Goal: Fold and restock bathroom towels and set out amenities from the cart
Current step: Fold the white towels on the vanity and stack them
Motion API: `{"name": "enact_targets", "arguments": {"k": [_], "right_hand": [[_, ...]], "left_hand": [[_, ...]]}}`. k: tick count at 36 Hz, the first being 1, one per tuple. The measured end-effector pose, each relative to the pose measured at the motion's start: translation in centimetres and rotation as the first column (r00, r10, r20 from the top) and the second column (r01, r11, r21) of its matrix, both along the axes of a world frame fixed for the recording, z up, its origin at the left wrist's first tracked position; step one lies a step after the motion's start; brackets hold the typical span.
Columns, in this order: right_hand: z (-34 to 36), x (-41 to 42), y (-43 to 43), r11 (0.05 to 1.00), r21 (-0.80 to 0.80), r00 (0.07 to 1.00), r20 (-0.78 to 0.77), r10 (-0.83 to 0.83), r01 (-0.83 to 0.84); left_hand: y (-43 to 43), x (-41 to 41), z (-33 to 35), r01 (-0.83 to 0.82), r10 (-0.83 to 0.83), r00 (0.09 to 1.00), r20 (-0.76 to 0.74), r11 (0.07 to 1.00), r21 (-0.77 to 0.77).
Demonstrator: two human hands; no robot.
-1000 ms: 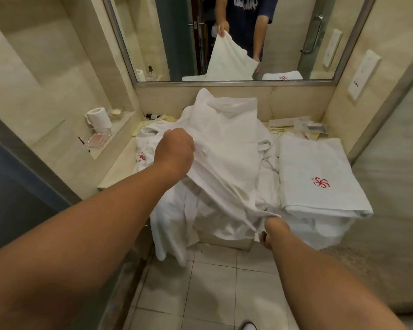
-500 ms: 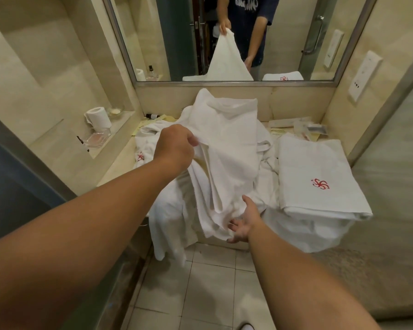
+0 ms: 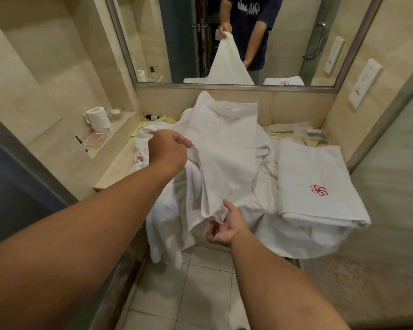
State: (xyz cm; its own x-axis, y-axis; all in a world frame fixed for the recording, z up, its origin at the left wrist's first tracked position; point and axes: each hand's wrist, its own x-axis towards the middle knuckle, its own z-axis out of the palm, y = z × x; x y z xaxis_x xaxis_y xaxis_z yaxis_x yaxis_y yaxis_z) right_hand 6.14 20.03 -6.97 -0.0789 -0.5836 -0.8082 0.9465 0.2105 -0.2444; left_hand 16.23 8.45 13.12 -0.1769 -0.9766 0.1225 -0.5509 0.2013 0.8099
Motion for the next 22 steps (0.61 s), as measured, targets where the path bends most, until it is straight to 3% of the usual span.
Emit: {"name": "enact_targets", "arguments": {"k": [7,16,22], "right_hand": [[0.1,1.8,-0.5,0.995,-0.010,0.993,0.078,-0.093,0.095],[-0.1,2.3,-2.4,0.991,-0.116,0.986,0.162,-0.051,0.070],[0.2,1.9,-3.4,0.989,-0.126,0.991,0.115,-0.065,0.080]], "left_hand": [[0.7,0.0,0.6,-0.064,0.071,0.988,-0.135,0.996,0.057],[0.6,-0.4,1.3,-0.075,0.090,0.973,-0.213,0.994,0.076],[-0.1,-0.1,1.2,-0.119,0.149,0.955,-0.256,0.984,0.130]]}}
